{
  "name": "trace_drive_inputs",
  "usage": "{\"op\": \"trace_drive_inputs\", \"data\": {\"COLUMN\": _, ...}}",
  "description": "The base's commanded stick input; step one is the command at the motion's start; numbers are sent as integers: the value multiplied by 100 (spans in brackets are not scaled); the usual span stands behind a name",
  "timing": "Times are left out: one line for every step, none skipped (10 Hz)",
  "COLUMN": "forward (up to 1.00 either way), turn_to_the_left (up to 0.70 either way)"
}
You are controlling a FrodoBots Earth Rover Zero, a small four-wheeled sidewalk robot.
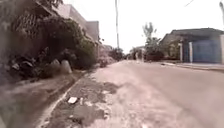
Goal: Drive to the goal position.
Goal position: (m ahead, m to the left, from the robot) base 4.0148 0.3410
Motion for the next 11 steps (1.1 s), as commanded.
{"op": "trace_drive_inputs", "data": {"forward": 70, "turn_to_the_left": 0}}
{"op": "trace_drive_inputs", "data": {"forward": 70, "turn_to_the_left": 0}}
{"op": "trace_drive_inputs", "data": {"forward": 70, "turn_to_the_left": 0}}
{"op": "trace_drive_inputs", "data": {"forward": 70, "turn_to_the_left": 0}}
{"op": "trace_drive_inputs", "data": {"forward": 70, "turn_to_the_left": 0}}
{"op": "trace_drive_inputs", "data": {"forward": 70, "turn_to_the_left": 0}}
{"op": "trace_drive_inputs", "data": {"forward": 70, "turn_to_the_left": 0}}
{"op": "trace_drive_inputs", "data": {"forward": 70, "turn_to_the_left": 0}}
{"op": "trace_drive_inputs", "data": {"forward": 70, "turn_to_the_left": 0}}
{"op": "trace_drive_inputs", "data": {"forward": 70, "turn_to_the_left": 0}}
{"op": "trace_drive_inputs", "data": {"forward": 70, "turn_to_the_left": 0}}
